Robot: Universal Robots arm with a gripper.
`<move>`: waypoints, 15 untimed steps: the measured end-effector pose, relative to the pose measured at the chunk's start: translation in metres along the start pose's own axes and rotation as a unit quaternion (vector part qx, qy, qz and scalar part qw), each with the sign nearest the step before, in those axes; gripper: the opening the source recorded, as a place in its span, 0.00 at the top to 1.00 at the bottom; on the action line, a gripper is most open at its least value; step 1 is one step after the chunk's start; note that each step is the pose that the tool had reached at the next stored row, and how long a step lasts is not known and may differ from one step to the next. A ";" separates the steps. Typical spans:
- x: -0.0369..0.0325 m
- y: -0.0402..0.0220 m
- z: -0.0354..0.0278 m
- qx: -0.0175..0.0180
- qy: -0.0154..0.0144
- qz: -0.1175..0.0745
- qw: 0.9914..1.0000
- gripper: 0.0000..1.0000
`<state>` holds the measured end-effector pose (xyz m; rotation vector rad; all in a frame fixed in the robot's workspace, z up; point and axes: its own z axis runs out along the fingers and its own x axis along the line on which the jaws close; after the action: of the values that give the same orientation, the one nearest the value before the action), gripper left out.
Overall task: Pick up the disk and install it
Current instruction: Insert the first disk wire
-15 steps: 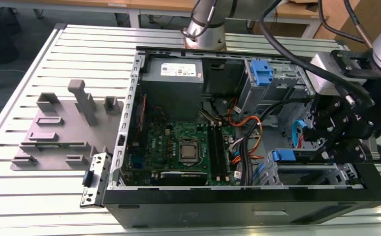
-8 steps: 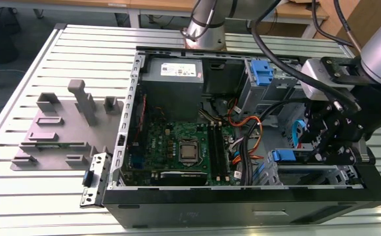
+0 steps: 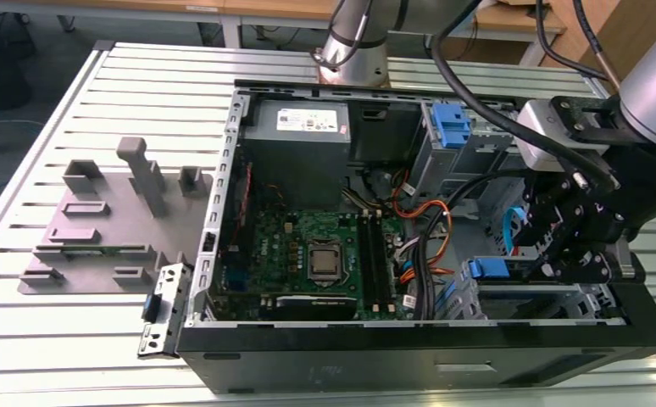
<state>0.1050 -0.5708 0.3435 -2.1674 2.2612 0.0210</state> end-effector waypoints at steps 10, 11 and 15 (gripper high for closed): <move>0.0000 0.0000 -0.0021 0.000 0.000 0.000 1.000 0.58; -0.0001 0.0000 -0.0034 0.000 0.000 0.000 1.000 0.58; -0.0002 0.0000 -0.0111 0.000 0.000 0.000 1.000 0.58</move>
<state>0.1050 -0.5708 0.3546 -2.1673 2.2612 0.0212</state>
